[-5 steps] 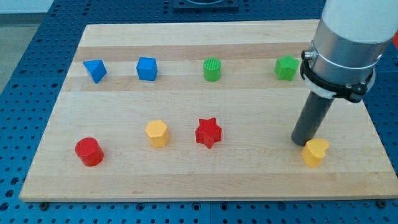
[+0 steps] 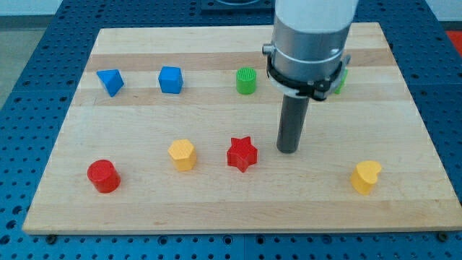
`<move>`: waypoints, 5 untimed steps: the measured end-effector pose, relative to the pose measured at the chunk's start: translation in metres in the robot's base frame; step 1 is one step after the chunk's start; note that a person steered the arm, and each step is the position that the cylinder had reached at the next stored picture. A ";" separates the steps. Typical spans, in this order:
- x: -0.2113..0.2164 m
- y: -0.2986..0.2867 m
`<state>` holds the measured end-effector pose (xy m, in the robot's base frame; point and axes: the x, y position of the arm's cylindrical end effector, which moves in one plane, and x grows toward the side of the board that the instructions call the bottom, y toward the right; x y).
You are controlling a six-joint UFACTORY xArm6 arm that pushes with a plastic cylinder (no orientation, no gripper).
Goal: Push the red star to the bottom center of the board
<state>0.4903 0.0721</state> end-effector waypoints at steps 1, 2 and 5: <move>-0.018 0.000; -0.018 -0.014; -0.024 -0.091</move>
<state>0.4659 -0.0188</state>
